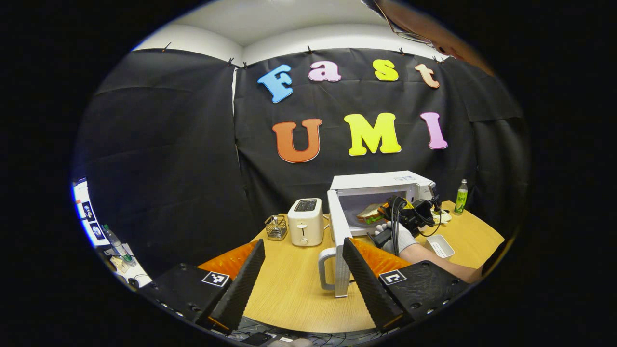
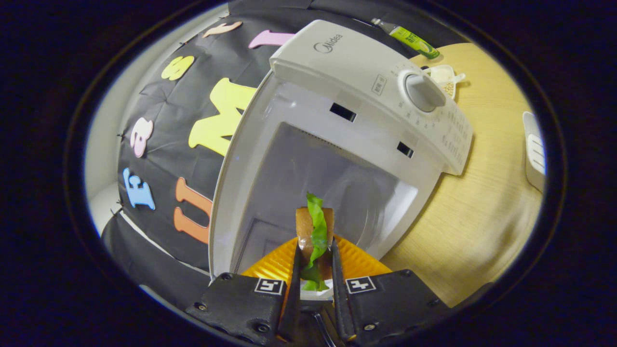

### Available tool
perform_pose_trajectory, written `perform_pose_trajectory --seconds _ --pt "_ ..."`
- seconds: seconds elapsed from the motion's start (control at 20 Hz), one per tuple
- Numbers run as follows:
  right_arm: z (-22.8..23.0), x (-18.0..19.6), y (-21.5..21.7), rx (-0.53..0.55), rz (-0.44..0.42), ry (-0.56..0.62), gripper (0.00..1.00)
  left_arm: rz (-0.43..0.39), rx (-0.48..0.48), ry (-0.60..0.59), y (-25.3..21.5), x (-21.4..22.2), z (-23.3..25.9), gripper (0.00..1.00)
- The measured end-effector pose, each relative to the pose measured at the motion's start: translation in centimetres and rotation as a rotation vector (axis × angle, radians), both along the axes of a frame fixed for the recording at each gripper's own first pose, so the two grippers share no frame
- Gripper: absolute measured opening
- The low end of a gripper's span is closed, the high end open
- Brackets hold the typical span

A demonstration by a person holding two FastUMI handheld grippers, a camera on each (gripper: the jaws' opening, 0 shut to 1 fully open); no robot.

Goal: Open the microwave oven with the left hand, put the food in, and close the microwave oven.

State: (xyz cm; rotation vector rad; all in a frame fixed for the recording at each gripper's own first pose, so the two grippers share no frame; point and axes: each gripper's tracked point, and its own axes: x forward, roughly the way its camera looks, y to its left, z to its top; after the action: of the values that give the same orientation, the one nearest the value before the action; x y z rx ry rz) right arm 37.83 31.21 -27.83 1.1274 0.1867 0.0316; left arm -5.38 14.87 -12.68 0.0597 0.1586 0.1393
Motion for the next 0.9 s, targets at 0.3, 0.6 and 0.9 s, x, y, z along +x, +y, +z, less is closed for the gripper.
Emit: perform_pose_trajectory --seconds 0.3,0.6,0.9 --pt "-1.1 1.5 -0.2 -0.169 -0.025 0.004 0.31 -0.015 0.017 -0.007 -0.6 0.8 0.3 0.96" --pt "-1.2 1.5 -2.6 -0.553 -0.041 0.010 0.76 -0.007 0.000 -0.026 -0.6 1.0 0.6 0.96" --pt "0.1 -0.6 -2.7 -0.655 0.004 -0.016 1.00 0.000 -0.014 -0.047 -0.6 1.2 1.0 0.96"
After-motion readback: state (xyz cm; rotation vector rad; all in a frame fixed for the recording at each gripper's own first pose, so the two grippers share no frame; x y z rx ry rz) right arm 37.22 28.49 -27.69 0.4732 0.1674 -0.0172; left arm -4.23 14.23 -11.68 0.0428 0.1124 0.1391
